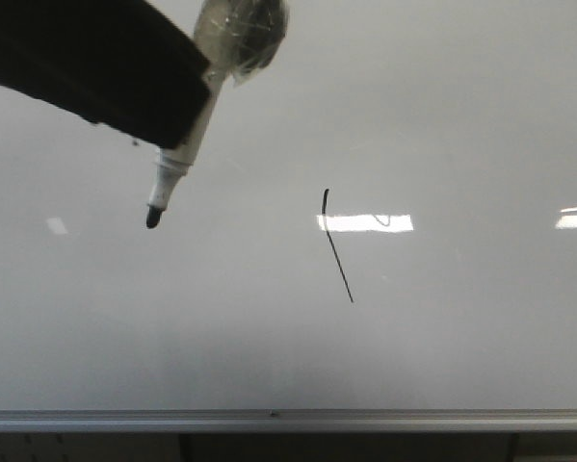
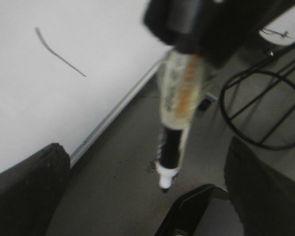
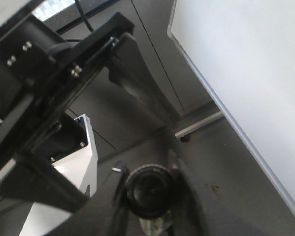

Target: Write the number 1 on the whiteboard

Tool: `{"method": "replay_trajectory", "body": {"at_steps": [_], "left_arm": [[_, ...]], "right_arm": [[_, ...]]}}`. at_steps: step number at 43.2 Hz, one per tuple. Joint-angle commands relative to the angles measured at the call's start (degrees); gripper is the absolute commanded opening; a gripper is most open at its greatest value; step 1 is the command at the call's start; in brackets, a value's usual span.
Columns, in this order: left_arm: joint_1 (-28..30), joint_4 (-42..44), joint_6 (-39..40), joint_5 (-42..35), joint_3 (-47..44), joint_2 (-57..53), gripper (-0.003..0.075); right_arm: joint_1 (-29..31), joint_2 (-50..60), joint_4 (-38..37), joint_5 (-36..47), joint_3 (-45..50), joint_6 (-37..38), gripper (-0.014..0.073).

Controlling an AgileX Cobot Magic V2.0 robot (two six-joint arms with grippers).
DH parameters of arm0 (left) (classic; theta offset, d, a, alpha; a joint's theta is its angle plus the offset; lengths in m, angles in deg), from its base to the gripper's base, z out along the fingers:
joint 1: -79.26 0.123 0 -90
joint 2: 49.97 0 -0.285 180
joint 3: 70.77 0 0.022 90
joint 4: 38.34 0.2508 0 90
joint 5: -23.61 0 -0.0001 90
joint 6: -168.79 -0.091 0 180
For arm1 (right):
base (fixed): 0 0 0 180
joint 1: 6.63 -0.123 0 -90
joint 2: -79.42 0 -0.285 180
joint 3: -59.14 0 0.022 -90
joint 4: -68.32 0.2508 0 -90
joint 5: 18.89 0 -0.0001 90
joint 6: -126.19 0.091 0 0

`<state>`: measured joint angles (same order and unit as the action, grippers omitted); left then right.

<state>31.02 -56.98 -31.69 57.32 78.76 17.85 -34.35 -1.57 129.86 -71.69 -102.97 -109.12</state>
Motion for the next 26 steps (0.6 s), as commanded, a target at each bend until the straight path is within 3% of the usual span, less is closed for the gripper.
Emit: {"method": "replay_trajectory", "body": {"at_steps": [1, 14, 19, 26], "left_arm": [[-3.5, -1.1, -0.4, -2.1, 3.9, 2.1, 0.0619], [-4.5, -1.1, -0.4, -2.4, 5.2, 5.2, 0.0599], [-4.5, -0.8, -0.4, -2.7, 5.2, 5.2, 0.0493], [-4.5, -0.5, -0.4, -2.7, 5.2, 5.2, 0.0256]], "right_arm": [[0.1, 1.7, 3.6, -1.0, -2.1, 0.0, -0.0061], [0.1, 1.7, 4.2, -2.4, -2.1, 0.0, -0.0061], [0.1, 1.7, 4.2, -2.4, -2.1, 0.0, -0.0061], [0.1, 1.7, 4.2, -2.4, -2.1, 0.0, -0.0061]]}}
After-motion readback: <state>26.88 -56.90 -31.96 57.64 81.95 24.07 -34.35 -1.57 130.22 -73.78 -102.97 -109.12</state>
